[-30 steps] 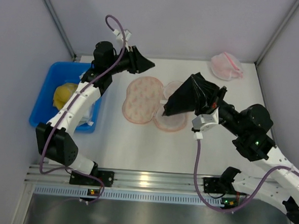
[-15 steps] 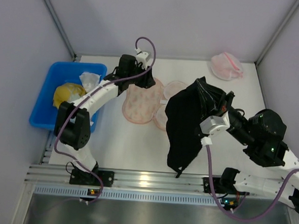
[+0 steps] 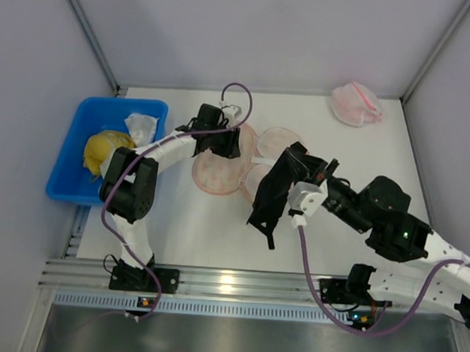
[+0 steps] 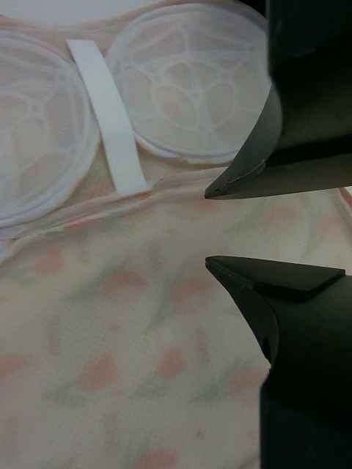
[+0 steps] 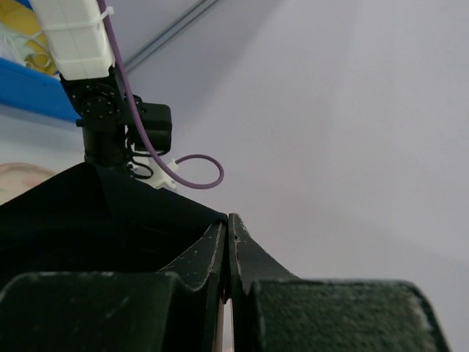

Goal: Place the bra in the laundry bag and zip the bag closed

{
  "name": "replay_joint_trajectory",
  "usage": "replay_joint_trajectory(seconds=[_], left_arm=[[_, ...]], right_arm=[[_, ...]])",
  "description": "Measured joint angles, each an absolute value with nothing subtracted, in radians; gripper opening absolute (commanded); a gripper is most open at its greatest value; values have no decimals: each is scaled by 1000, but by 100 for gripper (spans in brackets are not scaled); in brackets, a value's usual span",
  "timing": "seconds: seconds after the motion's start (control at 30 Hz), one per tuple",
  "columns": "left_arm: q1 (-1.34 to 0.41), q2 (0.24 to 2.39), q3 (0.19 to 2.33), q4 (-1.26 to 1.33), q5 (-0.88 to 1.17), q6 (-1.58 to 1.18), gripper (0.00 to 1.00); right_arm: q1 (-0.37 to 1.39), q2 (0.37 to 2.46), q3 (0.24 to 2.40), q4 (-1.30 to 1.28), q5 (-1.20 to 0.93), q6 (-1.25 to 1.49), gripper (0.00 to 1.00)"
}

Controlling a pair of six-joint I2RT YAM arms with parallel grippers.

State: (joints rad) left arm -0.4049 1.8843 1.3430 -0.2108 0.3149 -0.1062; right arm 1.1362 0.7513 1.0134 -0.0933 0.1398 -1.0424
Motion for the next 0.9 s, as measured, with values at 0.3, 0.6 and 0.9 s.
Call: replay_joint_trajectory(seconds=[0.3, 0.6, 0.9], left_arm=[[-425, 1848, 1122, -249, 343, -131, 41], [-452, 1700, 999, -297, 376, -162, 40], [-452, 1653, 970, -377, 389, -163, 43]], right_arm=[[1135, 880, 1011, -89, 272, -977, 0], [957, 1037, 1089, -87, 277, -863, 0], [740, 1180, 1109, -21, 188, -808, 0]])
